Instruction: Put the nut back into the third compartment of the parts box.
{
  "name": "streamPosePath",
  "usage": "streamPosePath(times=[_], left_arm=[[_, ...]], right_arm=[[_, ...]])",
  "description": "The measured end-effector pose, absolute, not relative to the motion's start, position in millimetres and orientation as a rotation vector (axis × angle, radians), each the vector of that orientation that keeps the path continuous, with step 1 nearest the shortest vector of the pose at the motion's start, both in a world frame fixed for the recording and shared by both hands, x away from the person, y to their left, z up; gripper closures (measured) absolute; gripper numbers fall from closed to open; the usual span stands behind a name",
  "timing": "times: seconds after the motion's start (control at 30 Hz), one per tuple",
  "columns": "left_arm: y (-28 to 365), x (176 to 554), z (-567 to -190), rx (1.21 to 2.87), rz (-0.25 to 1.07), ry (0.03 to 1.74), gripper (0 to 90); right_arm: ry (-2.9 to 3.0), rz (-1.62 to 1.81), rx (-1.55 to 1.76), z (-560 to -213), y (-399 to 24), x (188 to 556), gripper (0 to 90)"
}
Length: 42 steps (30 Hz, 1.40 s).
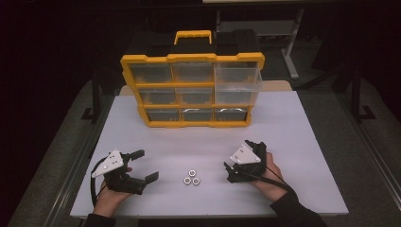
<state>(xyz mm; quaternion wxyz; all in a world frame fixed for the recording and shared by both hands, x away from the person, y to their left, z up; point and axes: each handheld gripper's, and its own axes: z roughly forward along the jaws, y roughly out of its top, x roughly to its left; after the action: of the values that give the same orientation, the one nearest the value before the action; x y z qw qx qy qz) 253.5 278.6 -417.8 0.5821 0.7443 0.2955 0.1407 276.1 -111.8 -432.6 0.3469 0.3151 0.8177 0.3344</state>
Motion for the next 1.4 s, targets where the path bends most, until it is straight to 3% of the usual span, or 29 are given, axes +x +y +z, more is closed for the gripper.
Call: streamPosePath(times=[0.73,1.4], left_arm=[[274.6,253.9,-419.1,1.748,0.317,0.688,0.0],[274.9,253.2,-418.7,1.750,0.314,0.694,0.0]], right_arm=[[2.227,1.197,1.017,-425.7,-137.8,294.2,0.3],[2.260,1.263,1.012,-419.8,-150.2,292.5,0.3]])
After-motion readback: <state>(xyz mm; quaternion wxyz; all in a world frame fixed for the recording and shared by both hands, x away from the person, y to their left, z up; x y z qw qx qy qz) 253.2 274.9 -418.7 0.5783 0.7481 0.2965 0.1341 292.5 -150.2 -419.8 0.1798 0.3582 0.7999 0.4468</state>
